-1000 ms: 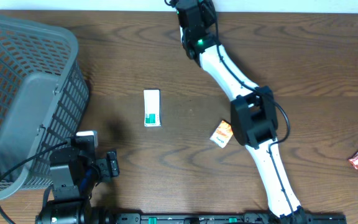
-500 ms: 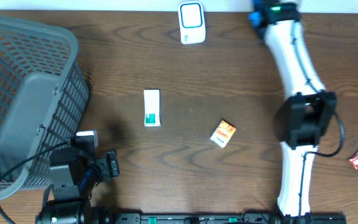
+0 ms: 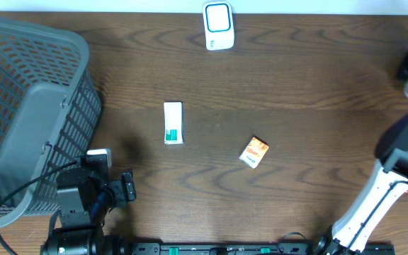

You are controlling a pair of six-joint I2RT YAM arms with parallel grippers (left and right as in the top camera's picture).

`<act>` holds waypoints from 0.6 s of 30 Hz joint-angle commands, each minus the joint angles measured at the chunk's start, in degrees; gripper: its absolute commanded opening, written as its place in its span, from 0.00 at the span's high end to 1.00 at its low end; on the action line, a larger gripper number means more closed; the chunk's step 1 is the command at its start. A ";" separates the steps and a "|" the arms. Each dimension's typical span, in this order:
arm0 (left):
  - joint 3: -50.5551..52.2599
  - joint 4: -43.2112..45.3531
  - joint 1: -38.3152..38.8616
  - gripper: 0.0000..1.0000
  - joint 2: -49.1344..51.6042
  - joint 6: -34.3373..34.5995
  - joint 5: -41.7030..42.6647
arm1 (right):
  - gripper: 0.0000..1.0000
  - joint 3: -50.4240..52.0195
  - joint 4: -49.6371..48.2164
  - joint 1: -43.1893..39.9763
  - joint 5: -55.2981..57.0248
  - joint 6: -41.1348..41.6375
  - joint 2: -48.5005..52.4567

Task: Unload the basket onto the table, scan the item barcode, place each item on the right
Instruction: 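Carry the green-capped jar right and set it at the table's right edge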

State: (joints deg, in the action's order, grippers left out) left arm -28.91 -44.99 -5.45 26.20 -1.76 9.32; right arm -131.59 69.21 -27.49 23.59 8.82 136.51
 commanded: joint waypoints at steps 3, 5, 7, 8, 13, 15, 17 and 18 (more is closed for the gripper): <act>-0.02 0.00 0.13 0.12 -0.09 -0.81 0.52 | 0.57 5.68 -2.93 -5.84 -9.27 1.95 -0.42; -0.02 0.00 0.13 0.12 -0.09 -0.81 0.52 | 0.51 9.01 -5.51 -7.89 -10.43 2.14 -0.42; -0.02 0.00 0.13 0.12 -0.09 -0.81 0.52 | 0.44 11.50 -7.28 -8.98 -10.45 2.58 -0.42; -0.02 0.00 0.13 0.12 -0.09 -0.79 0.52 | 0.44 12.50 -7.87 -9.46 -10.45 2.99 -0.42; -0.02 0.00 0.13 0.12 -0.09 -0.79 0.52 | 0.25 14.12 -8.85 -11.10 -11.56 3.39 -0.44; -0.02 0.02 0.13 0.12 -0.09 -0.81 0.52 | 0.06 13.42 -8.50 -11.41 -12.13 3.39 -0.55; -0.02 0.00 0.13 0.12 -0.09 -0.81 0.52 | 0.01 12.28 -7.58 -11.47 -12.11 3.39 -0.85; -0.02 0.00 0.13 0.12 -0.09 -0.81 0.52 | 0.01 11.34 -6.86 -11.47 -12.15 3.41 -1.31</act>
State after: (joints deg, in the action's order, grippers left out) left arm -28.88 -44.99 -5.45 26.20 -1.76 9.32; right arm -117.47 61.23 -38.72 12.16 11.53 136.49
